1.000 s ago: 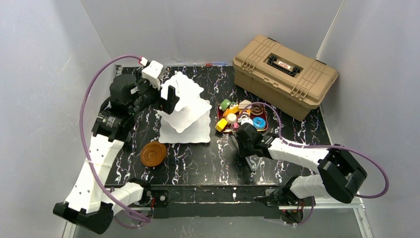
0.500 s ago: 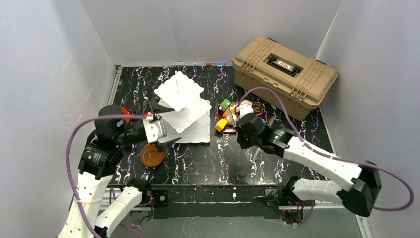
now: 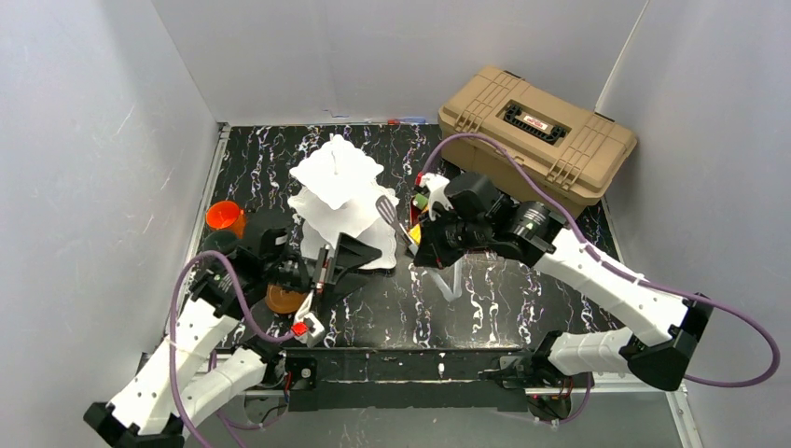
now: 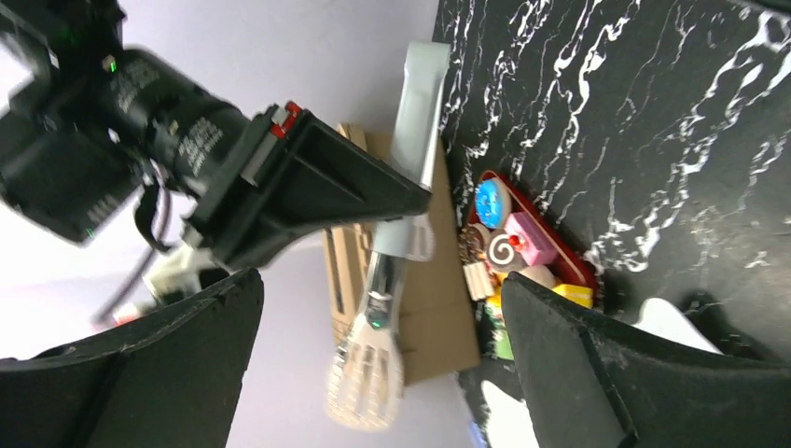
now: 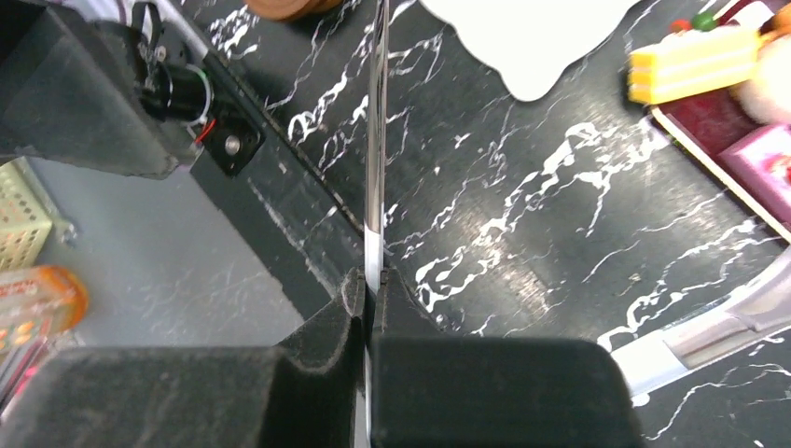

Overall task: Serve the afternoon tea
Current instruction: Pick up the clamp from the center of the board.

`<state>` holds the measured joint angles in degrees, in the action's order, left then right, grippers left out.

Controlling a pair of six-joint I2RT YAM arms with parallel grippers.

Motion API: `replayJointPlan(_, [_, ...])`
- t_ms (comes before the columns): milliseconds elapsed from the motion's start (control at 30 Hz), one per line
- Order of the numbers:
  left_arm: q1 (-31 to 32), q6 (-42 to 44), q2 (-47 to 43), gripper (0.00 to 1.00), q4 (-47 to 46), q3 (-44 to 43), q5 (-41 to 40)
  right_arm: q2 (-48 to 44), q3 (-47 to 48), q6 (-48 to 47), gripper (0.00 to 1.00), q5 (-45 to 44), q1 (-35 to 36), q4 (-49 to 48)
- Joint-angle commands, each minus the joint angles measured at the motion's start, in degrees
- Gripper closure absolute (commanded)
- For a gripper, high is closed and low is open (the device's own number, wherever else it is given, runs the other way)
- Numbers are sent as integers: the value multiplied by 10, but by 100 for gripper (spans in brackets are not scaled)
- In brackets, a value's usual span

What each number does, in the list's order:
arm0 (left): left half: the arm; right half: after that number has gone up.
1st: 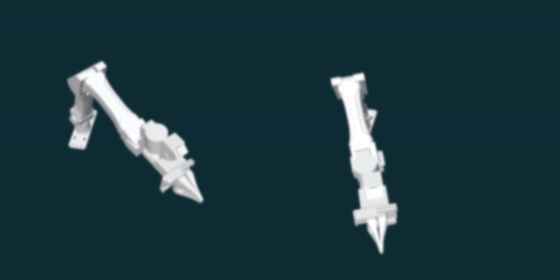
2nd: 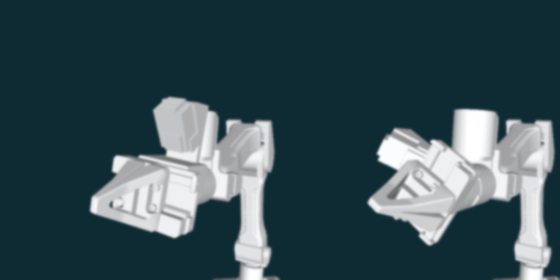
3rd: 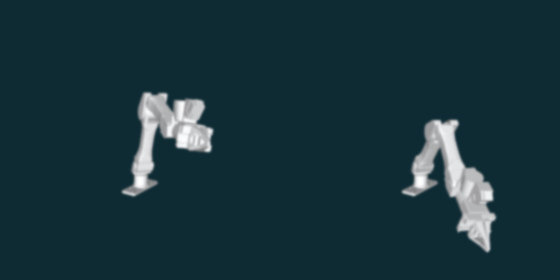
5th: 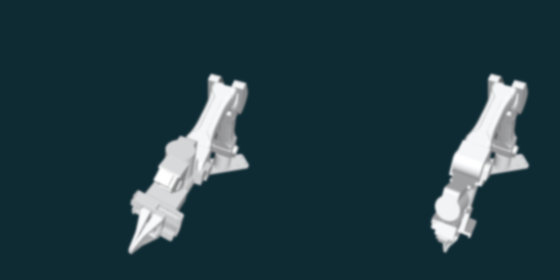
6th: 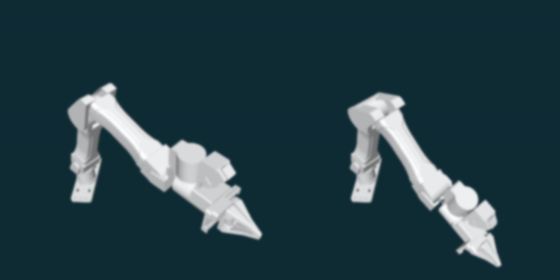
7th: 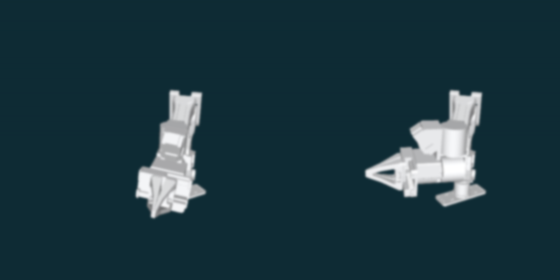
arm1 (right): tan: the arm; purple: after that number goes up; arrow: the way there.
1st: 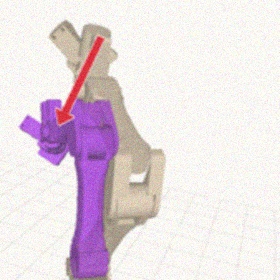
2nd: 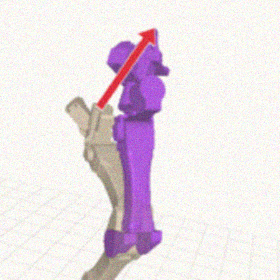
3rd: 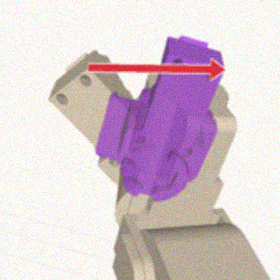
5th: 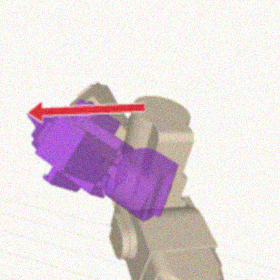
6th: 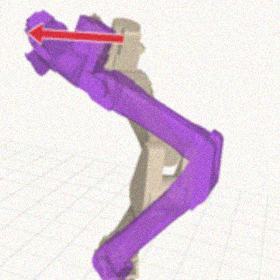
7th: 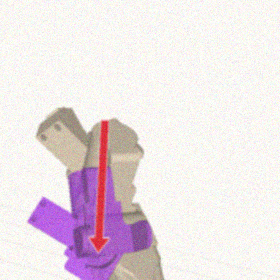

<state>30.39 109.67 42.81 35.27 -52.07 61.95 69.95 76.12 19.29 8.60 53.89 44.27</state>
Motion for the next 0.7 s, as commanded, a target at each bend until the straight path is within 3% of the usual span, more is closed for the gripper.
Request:
replayJointPlan(0, [51,148,38,4,-52,8,-22,12,37,0,99,73,7,27])
replayJointPlan(200, [122,148,100,17,-78,-8,-98,12,46,0,99,87,12,32])
replayJointPlan(400, [141,110,133,31,-123,-13,-156,1,31,-1,99,104,13,27])
replayJointPlan(667, [177,31,125,35,-199,8,-235,-11,11,5,98,109,14,8])
